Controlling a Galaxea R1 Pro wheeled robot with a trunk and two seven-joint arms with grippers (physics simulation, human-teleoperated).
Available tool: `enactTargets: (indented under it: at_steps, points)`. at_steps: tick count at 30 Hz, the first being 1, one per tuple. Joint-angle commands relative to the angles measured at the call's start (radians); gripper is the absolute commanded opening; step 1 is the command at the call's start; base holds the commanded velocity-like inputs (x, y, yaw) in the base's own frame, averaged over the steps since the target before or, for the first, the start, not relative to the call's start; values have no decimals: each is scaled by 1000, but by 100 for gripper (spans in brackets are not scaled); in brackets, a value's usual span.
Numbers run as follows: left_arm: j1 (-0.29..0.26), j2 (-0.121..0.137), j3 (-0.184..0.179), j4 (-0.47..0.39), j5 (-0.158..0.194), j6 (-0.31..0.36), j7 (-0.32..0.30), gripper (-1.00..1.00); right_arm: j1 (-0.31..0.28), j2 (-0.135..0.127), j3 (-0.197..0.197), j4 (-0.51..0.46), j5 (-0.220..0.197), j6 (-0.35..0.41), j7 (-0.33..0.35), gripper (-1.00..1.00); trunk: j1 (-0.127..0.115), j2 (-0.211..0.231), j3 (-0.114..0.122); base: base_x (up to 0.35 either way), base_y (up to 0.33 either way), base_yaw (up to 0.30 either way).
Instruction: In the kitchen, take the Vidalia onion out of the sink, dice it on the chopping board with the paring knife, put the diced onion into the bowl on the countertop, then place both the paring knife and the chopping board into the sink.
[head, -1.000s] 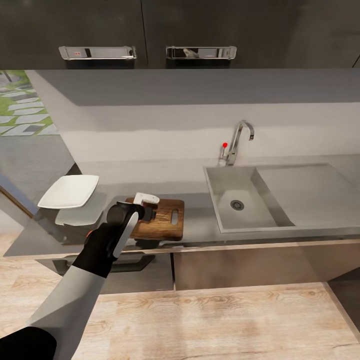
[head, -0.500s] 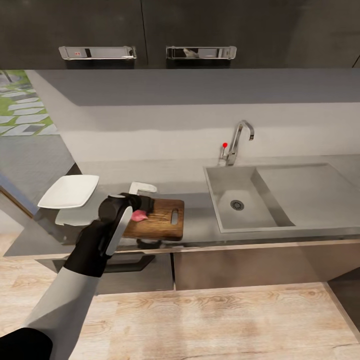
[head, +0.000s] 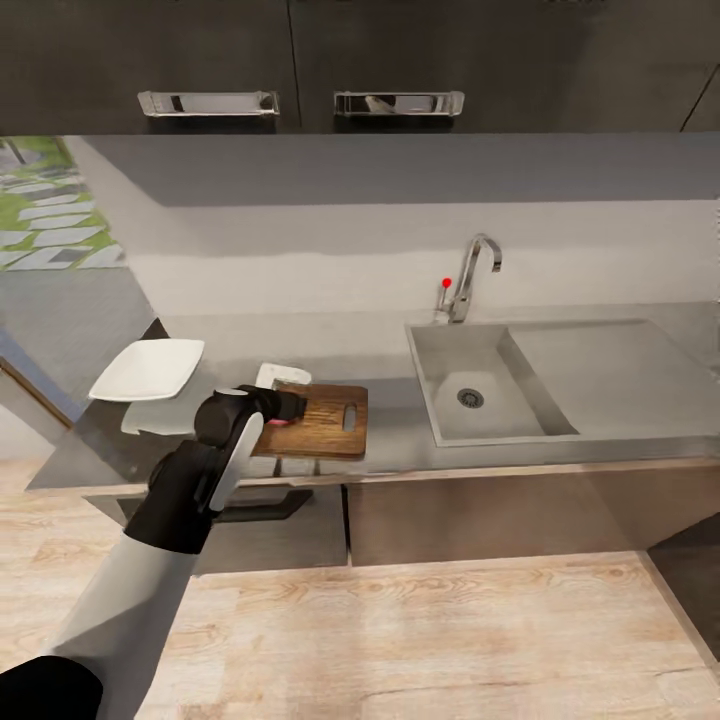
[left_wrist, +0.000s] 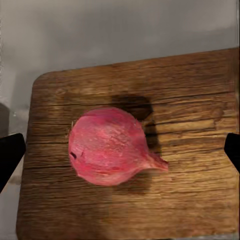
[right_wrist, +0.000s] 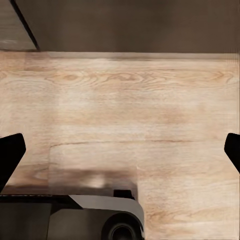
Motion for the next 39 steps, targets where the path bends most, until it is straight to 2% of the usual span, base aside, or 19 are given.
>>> enactTargets:
  at_steps: [1,32,39]
  points:
    - [-1,0,-1,-1,11,3,10,100,0,-1,6,-1,-5,-1,-8,100,0,-2,-2,-325,0,0]
    - [-1,3,0,0,11,3,10,100,0,-1,5,-1,-5,-1,-8,100,0,-2,-2,-336,0,0]
    - [0,42,-1,1,15,7,9,100,0,-2,4,-1,-5,0,-8,100,0,-2,-2,-229,0,0]
